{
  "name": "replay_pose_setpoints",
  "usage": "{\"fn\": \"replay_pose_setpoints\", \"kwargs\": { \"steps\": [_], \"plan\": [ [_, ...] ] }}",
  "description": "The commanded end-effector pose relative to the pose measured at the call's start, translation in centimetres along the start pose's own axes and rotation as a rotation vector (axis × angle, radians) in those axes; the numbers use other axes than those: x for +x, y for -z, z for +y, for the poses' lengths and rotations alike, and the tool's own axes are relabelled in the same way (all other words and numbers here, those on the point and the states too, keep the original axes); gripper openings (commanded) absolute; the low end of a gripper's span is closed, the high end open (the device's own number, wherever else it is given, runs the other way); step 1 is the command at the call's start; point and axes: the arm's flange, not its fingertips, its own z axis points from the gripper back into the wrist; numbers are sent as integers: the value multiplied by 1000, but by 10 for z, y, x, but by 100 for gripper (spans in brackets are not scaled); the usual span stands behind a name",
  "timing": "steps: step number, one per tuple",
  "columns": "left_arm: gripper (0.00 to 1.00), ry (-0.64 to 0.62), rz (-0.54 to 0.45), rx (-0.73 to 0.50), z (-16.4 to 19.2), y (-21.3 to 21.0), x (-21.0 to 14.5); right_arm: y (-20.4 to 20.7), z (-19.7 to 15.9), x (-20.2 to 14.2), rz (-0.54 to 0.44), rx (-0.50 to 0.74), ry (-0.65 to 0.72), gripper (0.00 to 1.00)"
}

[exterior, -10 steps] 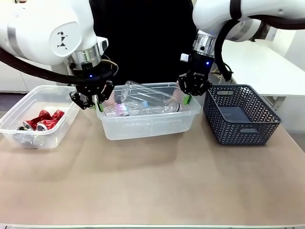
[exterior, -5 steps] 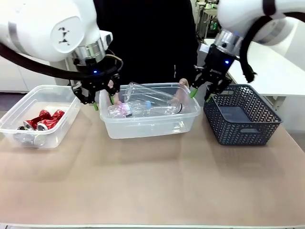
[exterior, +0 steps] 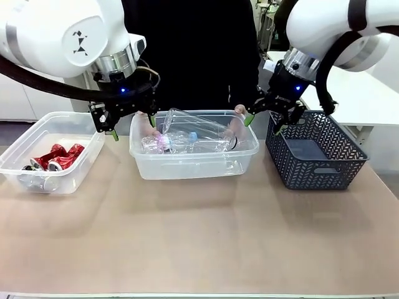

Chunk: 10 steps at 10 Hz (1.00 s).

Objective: Sort the waste into each basket.
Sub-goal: Release the Organizing box you were holding.

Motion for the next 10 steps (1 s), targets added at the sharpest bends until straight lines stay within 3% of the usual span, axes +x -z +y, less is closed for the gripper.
{"fn": "replay_pose_setpoints", "kwargs": {
  "steps": [1,7,8,9,10],
  "plan": [
    [100,34,4,-10,10,1,-3,9,7,0,21,-41,-1,100],
    [100,7,0,1,1,0,-1,3,0,1,6,-8,-1,100],
    [100,45,43,-38,13,-19,-6,-34,-23,-40,50,127,-32,100],
    [100,89,141,-126,35,-39,-15,-71,-41,-81,88,285,24,100],
    [100,73,229,-256,66,-61,-26,-110,-64,-128,69,474,64,100]
  ]
}}
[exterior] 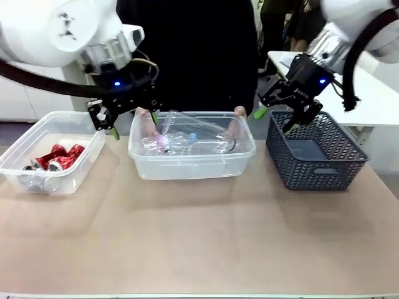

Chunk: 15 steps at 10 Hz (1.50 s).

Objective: Sort the waste into each basket.
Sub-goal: Release the Organizing box you were holding.

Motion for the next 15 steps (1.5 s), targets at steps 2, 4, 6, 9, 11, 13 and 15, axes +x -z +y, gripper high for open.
{"fn": "replay_pose_setpoints", "kwargs": {
  "steps": [2,4,6,9,11,13,15],
  "plan": [
    [100,34,171,-392,102,-49,-36,-92,-62,-127,-82,480,62,100],
    [100,-27,147,-706,178,-41,-40,-112,-131,-163,-217,736,177,100],
    [100,-73,33,-1004,237,-15,-42,-116,-165,-178,-327,768,277,100],
    [100,-108,56,-884,197,-87,-1,-134,-160,-183,-266,751,254,100],
    [100,-108,56,-884,197,-87,-1,-134,-160,-183,-266,751,254,100],
    [100,-108,56,-884,197,-87,-1,-134,-160,-183,-266,751,254,100],
    [100,-108,56,-884,197,-87,-1,-134,-160,-183,-266,751,254,100]
  ]
}}
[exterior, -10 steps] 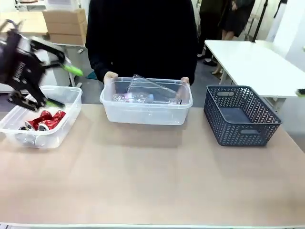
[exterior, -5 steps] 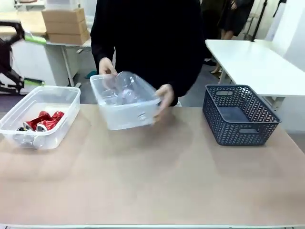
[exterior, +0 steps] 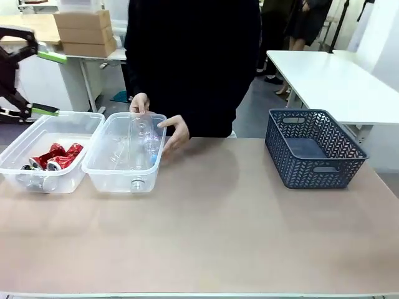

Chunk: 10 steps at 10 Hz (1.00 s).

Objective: Sort the waste into each basket.
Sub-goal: Release the Organizing box you were holding.

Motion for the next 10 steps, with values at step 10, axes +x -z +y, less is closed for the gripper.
{"fn": "replay_pose_setpoints", "kwargs": {
  "steps": [10],
  "plan": [
    [100,-4,4,-28,-3,1,0,-1,3,1,0,22,-29,100]
  ]
}}
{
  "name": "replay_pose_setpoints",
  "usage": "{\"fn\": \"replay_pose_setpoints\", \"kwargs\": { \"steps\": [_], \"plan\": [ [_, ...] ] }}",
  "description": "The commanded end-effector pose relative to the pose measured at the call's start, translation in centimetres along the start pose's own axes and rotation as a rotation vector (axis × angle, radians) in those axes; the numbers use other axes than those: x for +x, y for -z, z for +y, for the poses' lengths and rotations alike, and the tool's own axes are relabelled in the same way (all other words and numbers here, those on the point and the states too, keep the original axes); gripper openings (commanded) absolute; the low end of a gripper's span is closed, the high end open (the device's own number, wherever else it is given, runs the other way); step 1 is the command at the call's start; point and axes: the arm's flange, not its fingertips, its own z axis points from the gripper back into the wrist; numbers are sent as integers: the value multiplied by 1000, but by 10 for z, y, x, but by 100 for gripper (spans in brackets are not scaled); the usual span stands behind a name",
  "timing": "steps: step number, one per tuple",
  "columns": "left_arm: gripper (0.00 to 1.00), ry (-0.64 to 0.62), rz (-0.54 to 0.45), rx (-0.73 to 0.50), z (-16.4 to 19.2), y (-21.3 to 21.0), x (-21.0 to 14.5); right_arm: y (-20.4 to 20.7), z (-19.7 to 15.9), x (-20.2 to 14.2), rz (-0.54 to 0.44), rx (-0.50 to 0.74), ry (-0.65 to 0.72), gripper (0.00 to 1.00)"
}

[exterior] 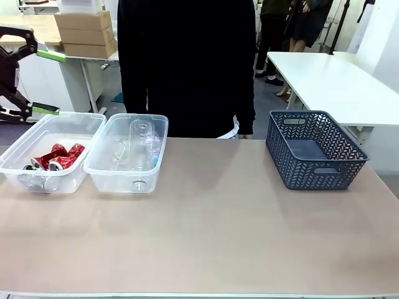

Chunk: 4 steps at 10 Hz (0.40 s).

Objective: Sort the waste into each basket.
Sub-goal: Release the Organizing box you were holding.

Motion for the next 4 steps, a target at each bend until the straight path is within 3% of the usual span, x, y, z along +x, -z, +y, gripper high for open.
{"fn": "replay_pose_setpoints", "kwargs": {
  "steps": [1,4],
  "plan": [
    [100,5,3,-17,-3,3,0,0,3,2,3,24,-27,100],
    [100,5,3,-17,-3,3,0,0,3,2,3,24,-27,100]
  ]
}}
